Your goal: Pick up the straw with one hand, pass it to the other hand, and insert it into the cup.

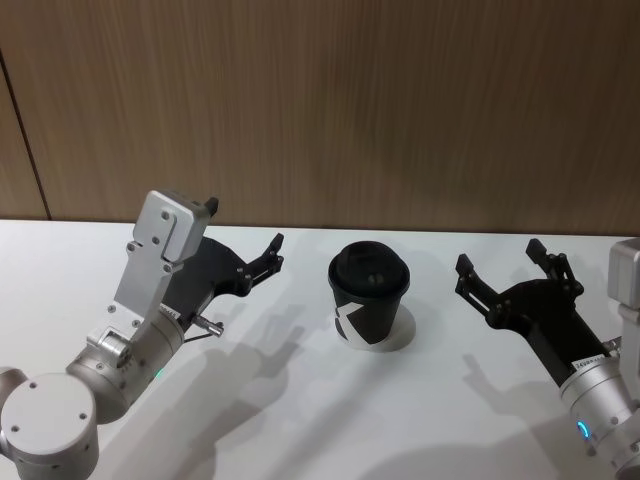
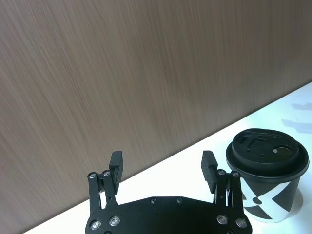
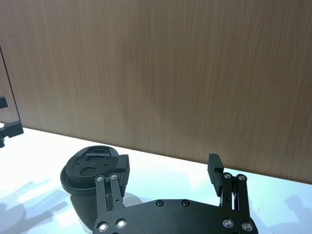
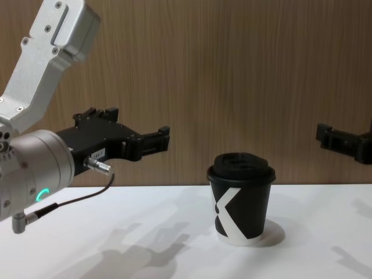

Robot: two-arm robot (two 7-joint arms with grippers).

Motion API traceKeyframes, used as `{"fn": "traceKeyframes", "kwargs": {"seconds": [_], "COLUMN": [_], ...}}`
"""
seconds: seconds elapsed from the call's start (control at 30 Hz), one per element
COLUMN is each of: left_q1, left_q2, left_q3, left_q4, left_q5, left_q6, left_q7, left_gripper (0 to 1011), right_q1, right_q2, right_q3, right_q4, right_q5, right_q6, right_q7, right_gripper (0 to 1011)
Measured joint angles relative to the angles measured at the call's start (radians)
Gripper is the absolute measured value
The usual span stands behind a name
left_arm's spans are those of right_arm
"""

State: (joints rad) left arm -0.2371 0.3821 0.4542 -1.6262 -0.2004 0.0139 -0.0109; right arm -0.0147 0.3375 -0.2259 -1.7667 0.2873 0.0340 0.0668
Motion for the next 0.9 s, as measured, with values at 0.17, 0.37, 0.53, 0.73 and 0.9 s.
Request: {"fn": "traceKeyframes", "kwargs": {"seconds": [0.17, 0.37, 0.53, 0.73, 0.9], "left_q1": [0.000, 0.000, 0.000, 0.000, 0.000], "left_q2": [0.000, 0.000, 0.000, 0.000, 0.000], "left_q3": [0.000, 0.000, 0.000, 0.000, 0.000], "left_q4": [0.000, 0.000, 0.000, 0.000, 0.000], "left_q5": [0.000, 0.000, 0.000, 0.000, 0.000], "left_q6": [0.000, 0.000, 0.000, 0.000, 0.000], "left_q7": [0.000, 0.000, 0.000, 0.000, 0.000], "left_gripper": [1006, 1007, 1006, 1007, 1007], "right_q1": [0.000, 0.000, 0.000, 0.000, 0.000], "right_q2": [0.000, 0.000, 0.000, 0.000, 0.000], "right_q3": [0.000, 0.000, 0.000, 0.000, 0.000], "right_q4": [0.000, 0.000, 0.000, 0.000, 0.000], "right_q5": [0.000, 0.000, 0.000, 0.000, 0.000], "right_q6": [0.000, 0.000, 0.000, 0.000, 0.000], "right_q7": [0.000, 0.000, 0.000, 0.000, 0.000], "right_gripper": [1003, 1003, 1003, 1003, 1003]}}
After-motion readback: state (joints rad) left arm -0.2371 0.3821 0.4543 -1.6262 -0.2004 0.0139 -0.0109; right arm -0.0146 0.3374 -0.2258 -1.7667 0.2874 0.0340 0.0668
